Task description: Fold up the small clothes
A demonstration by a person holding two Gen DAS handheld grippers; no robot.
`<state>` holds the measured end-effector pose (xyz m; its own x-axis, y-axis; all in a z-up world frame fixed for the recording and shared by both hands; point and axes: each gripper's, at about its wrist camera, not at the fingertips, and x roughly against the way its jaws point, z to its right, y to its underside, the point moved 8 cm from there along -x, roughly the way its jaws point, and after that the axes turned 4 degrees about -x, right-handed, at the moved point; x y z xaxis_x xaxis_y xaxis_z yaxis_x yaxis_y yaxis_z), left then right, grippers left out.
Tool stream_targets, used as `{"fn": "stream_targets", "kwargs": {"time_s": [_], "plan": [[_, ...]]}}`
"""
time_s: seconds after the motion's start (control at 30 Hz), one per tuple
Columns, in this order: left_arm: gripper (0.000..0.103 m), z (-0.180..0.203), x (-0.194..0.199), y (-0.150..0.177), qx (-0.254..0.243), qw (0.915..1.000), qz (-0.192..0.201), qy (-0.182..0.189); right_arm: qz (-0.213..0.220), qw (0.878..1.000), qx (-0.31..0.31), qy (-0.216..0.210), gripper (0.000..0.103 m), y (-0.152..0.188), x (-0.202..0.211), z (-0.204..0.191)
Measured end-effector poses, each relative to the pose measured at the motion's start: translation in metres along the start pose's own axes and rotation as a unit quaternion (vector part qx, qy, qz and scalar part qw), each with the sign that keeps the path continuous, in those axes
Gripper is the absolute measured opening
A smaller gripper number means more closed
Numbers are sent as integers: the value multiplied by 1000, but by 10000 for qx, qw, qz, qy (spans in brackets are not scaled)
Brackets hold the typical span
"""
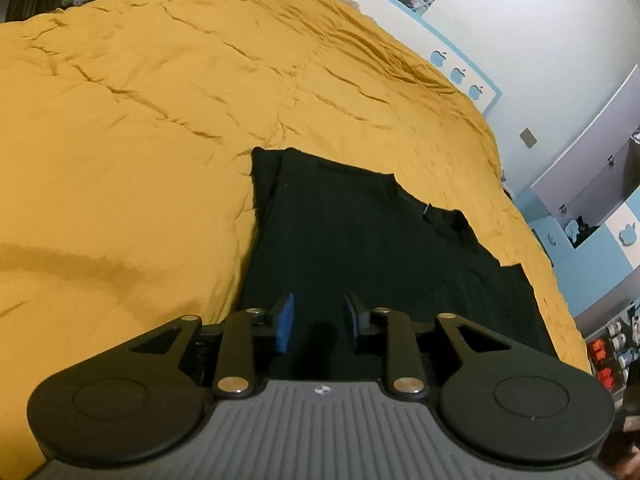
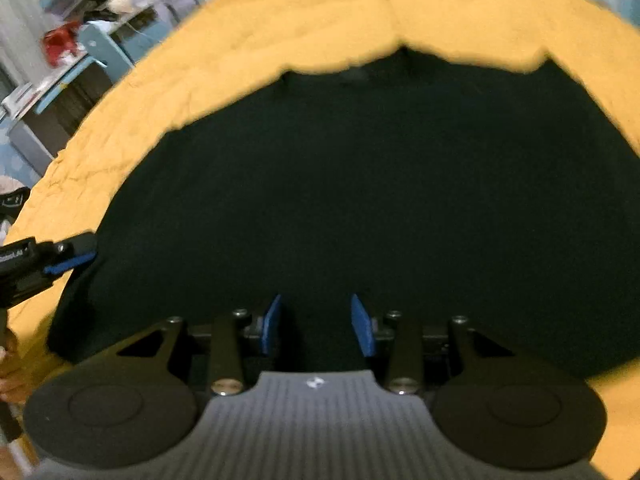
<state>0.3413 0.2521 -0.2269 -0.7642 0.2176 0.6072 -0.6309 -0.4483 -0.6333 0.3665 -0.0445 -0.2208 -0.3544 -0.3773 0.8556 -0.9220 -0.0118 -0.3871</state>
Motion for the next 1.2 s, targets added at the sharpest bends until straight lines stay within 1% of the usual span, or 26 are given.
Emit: {"fn": "stream_targets", "kwargs": {"time_s": [0.07,0.17,0.3,0.33,0.4,0.43,0.47,0.5,0.53,0.57,0.63,0.7,0.73,0.8,0.83,0.9,0.93,1.03,1.07,1.1,1.2], "plan": [[31,-1,3,5,-13,10000,-16,-2,59,10000,22,69,34,16,7,2],[32,-5,6,10,8,10000,-38,-11,172,9997,107,103,35,32,9,2],[32,-7,14,10,46,10000,2,65,356,9983,417,205,36,36,11,-3],[32,-7,17,7,25,9999,22,106,446,9976,491,198,38,35,15,-8],[33,-9,25,-2,-43,9999,66,122,674,9944,812,83,57,34,28,-27],[37,-11,28,-8,-41,9998,67,161,856,9895,1164,91,59,34,35,-42],[41,-14,29,-13,27,9996,62,268,1001,9833,1516,81,65,37,41,-58],[43,-17,29,-18,144,9990,49,417,1124,9766,1832,43,73,41,44,-76],[44,-21,28,-22,267,9981,16,549,1227,9684,2170,18,74,47,46,-94],[44,-26,26,-26,385,9973,-32,631,1283,9582,2557,41,74,55,44,-111],[44,-37,17,-30,593,9954,-171,729,1377,9294,3418,217,73,73,35,-142],[44,-45,6,-31,731,9934,-339,820,1424,9042,4011,356,71,91,20,-165],[44,-48,1,-31,770,9927,-409,838,1372,8959,4211,344,71,98,12,-173],[44,-53,-11,-31,769,9919,-562,845,1306,8844,4467,359,65,111,-4,-187],[45,-55,-15,-31,790,9914,-615,849,1302,8779,4592,385,64,116,-10,-193],[45,-60,-27,-29,899,9887,-737,945,1440,8635,4810,478,64,120,-21,-203],[45,-62,-32,-28,969,9874,-775,985,1516,8596,4856,489,64,121,-24,-208],[45,-70,-46,-28,1111,9844,-867,1053,1598,8583,4851,497,64,115,-34,-220],[45,-71,-51,-30,1155,9832,-886,1098,1638,8558,4879,517,65,113,-38,-224],[45,-72,-55,-32,1195,9822,-893,1142,1683,8522,4922,561,65,110,-42,-227],[45,-76,-72,-44,1372,9787,-868,1255,1765,8464,4974,716,65,103,-53,-238]]}}
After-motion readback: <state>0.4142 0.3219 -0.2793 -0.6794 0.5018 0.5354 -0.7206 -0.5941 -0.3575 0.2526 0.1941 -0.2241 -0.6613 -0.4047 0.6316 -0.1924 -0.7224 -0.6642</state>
